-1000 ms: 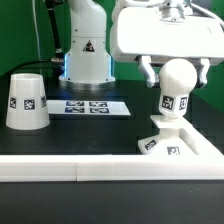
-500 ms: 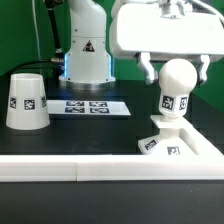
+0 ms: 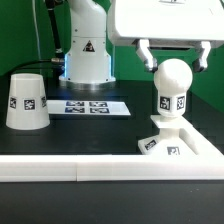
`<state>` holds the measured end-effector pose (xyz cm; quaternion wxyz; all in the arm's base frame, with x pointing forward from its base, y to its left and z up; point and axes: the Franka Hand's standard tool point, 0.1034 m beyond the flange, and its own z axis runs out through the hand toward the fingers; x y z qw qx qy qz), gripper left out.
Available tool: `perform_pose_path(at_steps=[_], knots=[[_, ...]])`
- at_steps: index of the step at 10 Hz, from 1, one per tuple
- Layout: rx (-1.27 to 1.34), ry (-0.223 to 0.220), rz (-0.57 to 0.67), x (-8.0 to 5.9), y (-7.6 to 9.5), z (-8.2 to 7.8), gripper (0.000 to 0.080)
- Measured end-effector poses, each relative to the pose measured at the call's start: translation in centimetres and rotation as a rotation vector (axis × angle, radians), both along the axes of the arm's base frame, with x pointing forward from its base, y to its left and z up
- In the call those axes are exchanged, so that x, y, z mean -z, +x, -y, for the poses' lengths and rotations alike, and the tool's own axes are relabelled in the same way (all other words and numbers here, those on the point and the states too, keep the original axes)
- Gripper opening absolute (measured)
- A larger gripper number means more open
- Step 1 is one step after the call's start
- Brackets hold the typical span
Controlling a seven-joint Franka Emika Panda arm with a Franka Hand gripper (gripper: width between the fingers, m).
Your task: Assemble lamp
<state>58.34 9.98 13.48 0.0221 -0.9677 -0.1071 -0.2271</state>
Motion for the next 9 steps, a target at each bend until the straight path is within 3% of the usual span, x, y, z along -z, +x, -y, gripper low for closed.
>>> perform_pose_path(at_steps=[5,7,9], knots=[[-0.025,0.007,-0.372,1.12,-0.34,0.47,0.0698],[-0.032,0.012,-0.453,1.12,-0.07,0.13,0.0698],[-0.03,0.012,-0.437,1.07,0.35,0.15,0.0698]])
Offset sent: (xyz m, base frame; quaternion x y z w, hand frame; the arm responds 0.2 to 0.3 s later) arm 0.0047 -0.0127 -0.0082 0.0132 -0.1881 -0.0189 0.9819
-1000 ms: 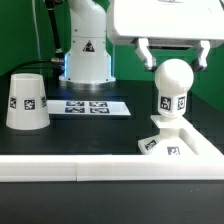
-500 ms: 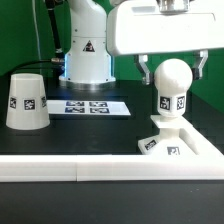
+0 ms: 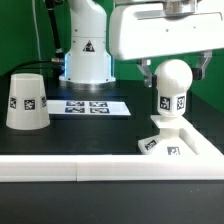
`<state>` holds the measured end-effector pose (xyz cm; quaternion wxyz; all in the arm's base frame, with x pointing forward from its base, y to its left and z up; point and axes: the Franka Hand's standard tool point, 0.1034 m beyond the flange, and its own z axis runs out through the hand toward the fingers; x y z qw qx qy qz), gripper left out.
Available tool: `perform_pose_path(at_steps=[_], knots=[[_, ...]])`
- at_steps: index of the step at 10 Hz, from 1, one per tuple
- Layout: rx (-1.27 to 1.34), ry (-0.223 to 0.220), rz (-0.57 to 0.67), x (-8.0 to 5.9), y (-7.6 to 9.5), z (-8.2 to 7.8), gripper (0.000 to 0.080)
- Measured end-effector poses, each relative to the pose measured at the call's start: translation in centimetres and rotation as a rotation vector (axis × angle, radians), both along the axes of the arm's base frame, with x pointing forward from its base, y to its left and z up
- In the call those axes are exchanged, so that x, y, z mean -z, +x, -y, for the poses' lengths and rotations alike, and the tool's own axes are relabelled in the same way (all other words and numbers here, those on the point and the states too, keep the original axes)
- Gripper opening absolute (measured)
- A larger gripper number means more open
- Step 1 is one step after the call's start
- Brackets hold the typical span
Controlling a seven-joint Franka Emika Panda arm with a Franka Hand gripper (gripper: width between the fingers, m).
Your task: Assemble lamp
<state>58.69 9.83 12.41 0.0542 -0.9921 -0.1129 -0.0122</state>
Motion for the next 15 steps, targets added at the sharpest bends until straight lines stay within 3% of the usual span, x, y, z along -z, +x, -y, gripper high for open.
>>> perform_pose_path(at_steps=[3,4,7,15], knots=[[-0.002,0.0,0.005,0.01,0.18,0.26,0.0698],[-0.001,0.0,0.005,0.01,0.18,0.26,0.0573],[0.01,0.0,0.004,0.01,0.18,0.25,0.0576],[0.833,0.018,-0.073,0.12,0.16,-0.08,0.0578]])
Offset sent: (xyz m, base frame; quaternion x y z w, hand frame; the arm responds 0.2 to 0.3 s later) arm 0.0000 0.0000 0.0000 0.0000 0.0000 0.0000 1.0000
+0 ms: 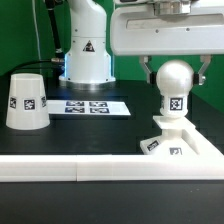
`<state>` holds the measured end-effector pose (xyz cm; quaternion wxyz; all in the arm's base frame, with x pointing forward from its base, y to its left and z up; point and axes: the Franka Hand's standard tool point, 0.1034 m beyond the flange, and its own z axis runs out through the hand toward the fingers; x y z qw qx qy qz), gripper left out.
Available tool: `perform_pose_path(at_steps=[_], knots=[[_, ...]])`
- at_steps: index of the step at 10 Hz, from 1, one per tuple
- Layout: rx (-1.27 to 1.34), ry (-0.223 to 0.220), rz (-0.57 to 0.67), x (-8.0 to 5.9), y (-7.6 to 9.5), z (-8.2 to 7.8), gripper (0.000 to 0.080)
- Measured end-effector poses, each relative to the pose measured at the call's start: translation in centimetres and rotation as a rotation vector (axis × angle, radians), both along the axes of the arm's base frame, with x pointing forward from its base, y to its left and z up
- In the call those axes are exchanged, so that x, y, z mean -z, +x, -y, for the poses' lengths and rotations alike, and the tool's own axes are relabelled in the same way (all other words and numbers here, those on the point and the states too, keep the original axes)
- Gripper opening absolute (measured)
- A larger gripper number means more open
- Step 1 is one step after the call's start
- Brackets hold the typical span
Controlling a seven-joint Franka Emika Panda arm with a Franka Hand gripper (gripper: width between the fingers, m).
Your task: Assemble lamp
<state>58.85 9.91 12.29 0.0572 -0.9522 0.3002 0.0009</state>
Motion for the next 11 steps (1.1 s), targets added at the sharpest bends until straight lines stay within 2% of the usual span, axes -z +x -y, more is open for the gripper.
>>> perform_pose_path(at_steps=[2,7,8,10,11], knots=[[0.167,0.016,-0.028,0.04,-0.07,-0.08,0.0579],[0.504,0.092,-0.08,0.13,0.48,0.52,0.0579],[0.512,0.093,-0.082,0.13,0.46,0.36,0.0579],[0.432,0.085,-0.067,0.16,0.48,0.32,0.0686],[0.367,0.075,-0.043,0.12,0.65,0.06,0.0686]])
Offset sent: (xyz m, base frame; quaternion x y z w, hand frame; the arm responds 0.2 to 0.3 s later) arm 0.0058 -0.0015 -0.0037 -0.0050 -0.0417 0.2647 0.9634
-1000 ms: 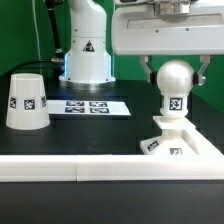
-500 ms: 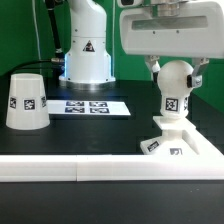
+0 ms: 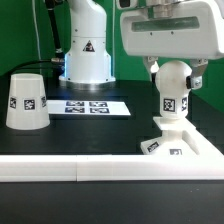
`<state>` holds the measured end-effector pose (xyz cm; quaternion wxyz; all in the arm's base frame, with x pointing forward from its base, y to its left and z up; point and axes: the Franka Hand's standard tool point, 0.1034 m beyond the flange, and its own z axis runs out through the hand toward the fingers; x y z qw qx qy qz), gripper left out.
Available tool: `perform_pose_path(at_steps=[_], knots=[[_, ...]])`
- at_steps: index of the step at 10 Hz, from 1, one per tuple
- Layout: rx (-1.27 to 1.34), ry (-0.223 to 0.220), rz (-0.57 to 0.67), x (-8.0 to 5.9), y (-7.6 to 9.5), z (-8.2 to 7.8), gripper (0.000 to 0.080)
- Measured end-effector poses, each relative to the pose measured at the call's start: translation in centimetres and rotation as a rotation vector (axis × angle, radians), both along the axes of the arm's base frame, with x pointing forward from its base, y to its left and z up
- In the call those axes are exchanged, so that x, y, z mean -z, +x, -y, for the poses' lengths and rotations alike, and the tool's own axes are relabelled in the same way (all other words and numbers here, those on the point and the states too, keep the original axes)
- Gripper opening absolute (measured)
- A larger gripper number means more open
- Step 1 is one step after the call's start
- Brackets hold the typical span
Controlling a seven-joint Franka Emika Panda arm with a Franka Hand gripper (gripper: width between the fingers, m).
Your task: Assemble lamp
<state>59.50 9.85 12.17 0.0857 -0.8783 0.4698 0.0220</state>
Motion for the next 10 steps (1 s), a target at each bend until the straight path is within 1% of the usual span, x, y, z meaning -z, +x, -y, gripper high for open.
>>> perform_pose_path(at_steps=[2,4,5,7,10], knots=[[-0.232,-0.036,0.06,-0.04,0.26,-0.32,0.0696],[-0.431,-0.047,0.095,-0.11,0.16,-0.38,0.0699],[-0.45,-0.048,0.097,-0.03,0.14,-0.34,0.0699],[-0.622,-0.061,0.121,0.07,0.12,-0.21,0.0699],[-0.981,-0.103,0.169,0.08,0.18,-0.26,0.0699]])
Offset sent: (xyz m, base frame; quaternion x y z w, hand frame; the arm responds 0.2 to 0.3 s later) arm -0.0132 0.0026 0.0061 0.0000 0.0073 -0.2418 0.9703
